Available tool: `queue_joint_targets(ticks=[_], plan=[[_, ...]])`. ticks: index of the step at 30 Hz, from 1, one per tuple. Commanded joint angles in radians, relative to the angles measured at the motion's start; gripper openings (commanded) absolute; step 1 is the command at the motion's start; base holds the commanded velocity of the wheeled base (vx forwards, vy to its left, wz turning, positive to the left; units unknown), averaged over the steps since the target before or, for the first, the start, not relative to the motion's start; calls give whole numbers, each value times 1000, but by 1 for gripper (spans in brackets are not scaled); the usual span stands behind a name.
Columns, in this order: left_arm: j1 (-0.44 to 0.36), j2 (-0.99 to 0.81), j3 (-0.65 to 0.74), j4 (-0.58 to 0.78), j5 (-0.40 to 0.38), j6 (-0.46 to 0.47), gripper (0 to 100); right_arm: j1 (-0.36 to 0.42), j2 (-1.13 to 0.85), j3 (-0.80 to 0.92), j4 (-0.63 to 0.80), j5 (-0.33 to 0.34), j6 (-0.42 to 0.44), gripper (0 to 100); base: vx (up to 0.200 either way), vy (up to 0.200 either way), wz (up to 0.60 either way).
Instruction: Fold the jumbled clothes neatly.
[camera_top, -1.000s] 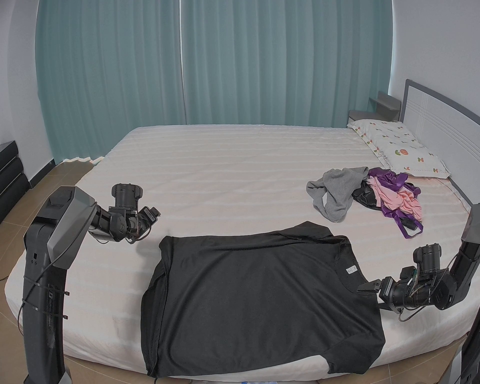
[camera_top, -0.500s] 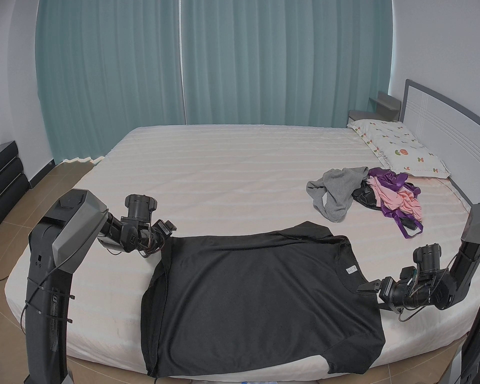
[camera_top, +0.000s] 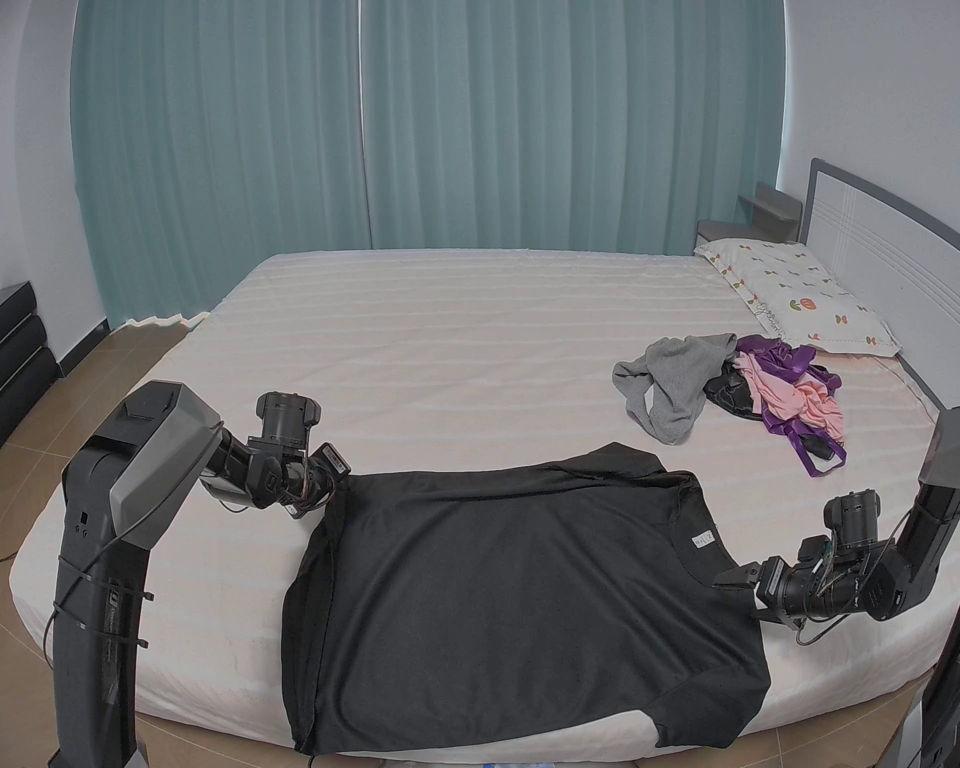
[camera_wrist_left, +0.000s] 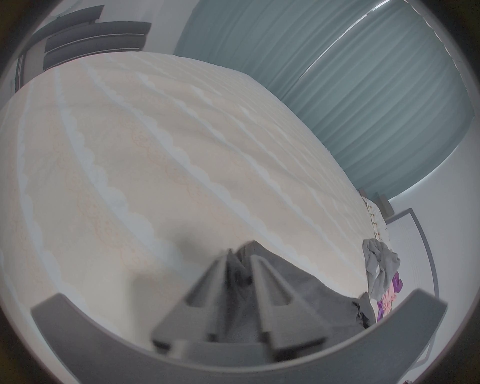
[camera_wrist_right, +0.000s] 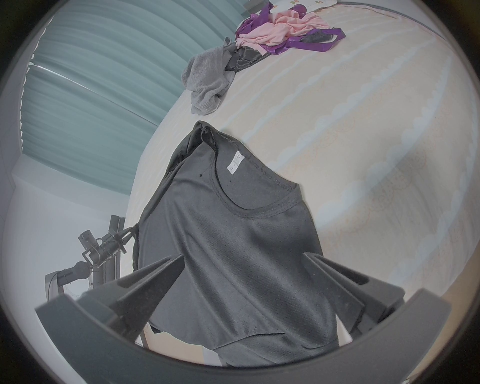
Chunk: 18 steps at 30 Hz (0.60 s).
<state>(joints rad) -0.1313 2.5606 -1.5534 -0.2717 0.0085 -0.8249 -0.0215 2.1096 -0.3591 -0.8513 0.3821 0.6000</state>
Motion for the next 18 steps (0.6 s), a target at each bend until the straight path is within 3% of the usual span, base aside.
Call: queue_joint_targets(ticks=[1,10,15,18], plan=[[9,-3,3,-1,1,0,0,0,20,0,-15,-2,0,100,0,0,0],[22,-17,-22,-7,10,20,0,2,26,12,-48,-3,4,100,0,0,0],[52,-22,-45,-15,13,115,0,2,26,8,-51,-2,4,100,0,0,0],[62,-22,-63,-20,14,125,0,2,26,5,-49,-2,4,100,0,0,0]])
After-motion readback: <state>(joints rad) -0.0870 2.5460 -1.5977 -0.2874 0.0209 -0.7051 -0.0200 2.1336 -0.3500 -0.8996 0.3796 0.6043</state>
